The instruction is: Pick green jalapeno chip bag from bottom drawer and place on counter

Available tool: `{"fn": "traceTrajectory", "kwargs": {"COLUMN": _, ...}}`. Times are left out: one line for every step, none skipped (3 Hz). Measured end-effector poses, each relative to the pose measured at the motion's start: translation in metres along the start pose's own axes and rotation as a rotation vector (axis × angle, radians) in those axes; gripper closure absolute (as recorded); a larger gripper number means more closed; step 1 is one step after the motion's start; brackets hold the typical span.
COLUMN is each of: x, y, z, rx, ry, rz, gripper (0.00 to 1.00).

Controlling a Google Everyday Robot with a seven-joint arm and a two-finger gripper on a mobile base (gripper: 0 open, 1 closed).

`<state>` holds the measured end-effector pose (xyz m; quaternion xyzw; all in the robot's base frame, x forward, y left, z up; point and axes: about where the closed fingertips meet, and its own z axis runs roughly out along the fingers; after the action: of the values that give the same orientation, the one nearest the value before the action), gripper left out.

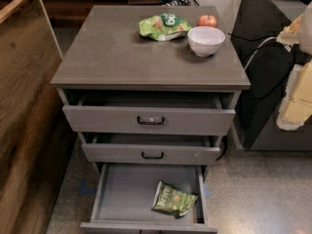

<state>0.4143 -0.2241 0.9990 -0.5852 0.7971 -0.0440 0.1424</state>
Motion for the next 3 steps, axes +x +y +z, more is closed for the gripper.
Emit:
{"fn": "traceTrajectory", "kwargs": {"x": 0.0, "y": 0.0, "z": 0.0, "rx": 0.0, "ry": 0.0, "rz": 0.0, "gripper": 0.0}}
{"fn": "traceTrajectory", "kwargs": {"x": -0.0034, "y": 0.0011, "z": -0.0021, "rx": 0.031, "ry": -0.006, "rz": -0.012, "gripper": 0.0}}
{"fn": "traceTrajectory", "kwargs": {"x": -0.0013, "y": 0.0014, "z": 0.0029, "rx": 0.074, "ry": -0.03, "rz": -0.067, "gripper": 0.0}}
